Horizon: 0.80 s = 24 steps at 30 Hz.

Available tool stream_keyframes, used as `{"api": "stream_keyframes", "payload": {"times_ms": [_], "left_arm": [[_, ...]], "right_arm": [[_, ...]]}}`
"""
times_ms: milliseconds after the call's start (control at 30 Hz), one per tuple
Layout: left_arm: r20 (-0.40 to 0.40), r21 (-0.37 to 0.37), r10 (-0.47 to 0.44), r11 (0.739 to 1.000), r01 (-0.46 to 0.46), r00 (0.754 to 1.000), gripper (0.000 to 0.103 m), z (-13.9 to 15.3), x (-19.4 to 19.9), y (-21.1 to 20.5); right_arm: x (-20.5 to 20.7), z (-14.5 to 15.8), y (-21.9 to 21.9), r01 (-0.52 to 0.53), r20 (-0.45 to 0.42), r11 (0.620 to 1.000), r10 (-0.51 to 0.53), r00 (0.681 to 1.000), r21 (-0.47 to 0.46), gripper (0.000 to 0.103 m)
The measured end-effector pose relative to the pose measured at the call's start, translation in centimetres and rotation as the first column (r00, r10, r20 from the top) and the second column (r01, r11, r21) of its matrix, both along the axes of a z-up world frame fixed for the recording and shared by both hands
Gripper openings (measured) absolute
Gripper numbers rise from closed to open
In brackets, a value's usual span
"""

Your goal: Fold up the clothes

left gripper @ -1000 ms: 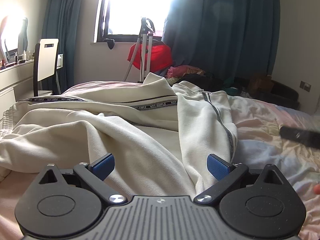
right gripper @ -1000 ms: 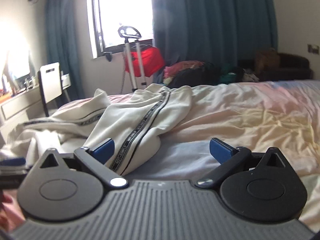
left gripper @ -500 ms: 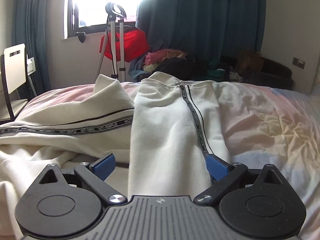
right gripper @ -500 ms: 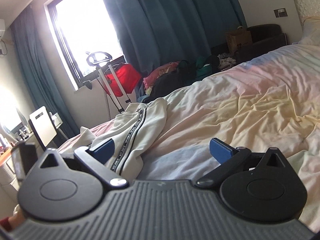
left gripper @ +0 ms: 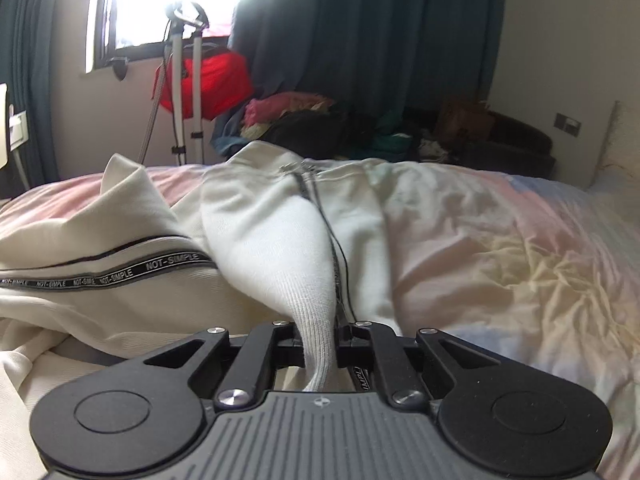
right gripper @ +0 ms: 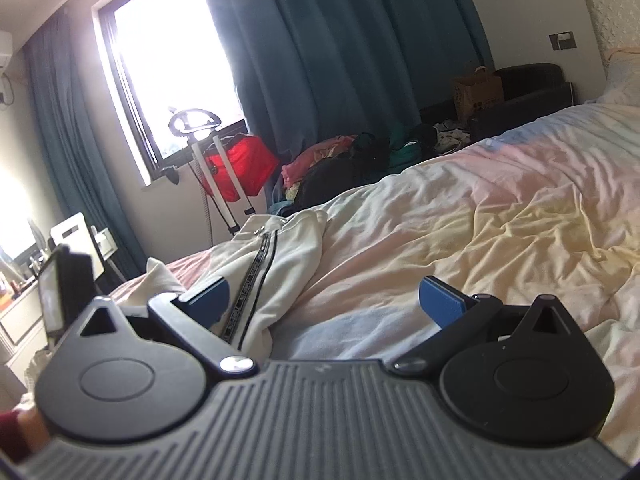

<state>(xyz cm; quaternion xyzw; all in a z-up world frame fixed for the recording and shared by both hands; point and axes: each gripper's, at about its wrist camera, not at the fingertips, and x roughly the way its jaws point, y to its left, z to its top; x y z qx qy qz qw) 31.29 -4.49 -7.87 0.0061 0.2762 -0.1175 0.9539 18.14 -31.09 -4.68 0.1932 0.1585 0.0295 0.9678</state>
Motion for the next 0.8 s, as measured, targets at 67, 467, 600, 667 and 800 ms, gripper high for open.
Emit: {"api": "stream_keyframes", "payload": {"times_ms": [67, 467, 600, 667, 800], "left_arm": [[0.044, -0.008, -0.061, 0.998, 0.062, 0.997, 0.007, 1.0, -3.6, -1.4], [0.046, -0.039, -0.147, 0.988, 0.149, 0.988, 0.047, 0.2, -17.2, 1.3], [0.114, -0.103, -0.03, 0.994, 0.042, 0.993, 0.076, 3.0, -19.2, 5.7], [0.151, -0.118, 0.035, 0.993, -0.018, 0.988, 0.083, 4.1, -19.7, 7.5], [0.192, -0.123, 0.118, 0.988, -0.096, 0.974, 0.092, 5.1, -19.6, 10.0]], "right_arm": [[-0.5, 0.2, -0.3, 0.009, 0.015, 1.0, -0.009, 1.0, 0.002, 0.103], [-1.9, 0.5, 2.2, -0.083, 0.052, 0.994, 0.087, 0.995, -0.07, 0.103], [-2.1, 0.5, 3.9, -0.091, 0.056, 0.987, 0.099, 0.994, -0.129, 0.103], [-2.0, 0.4, 4.6, -0.112, 0.053, 0.984, 0.12, 0.991, -0.141, 0.103], [-1.6, -0.5, 6.3, -0.154, 0.025, 0.974, 0.16, 0.987, -0.165, 0.103]]}}
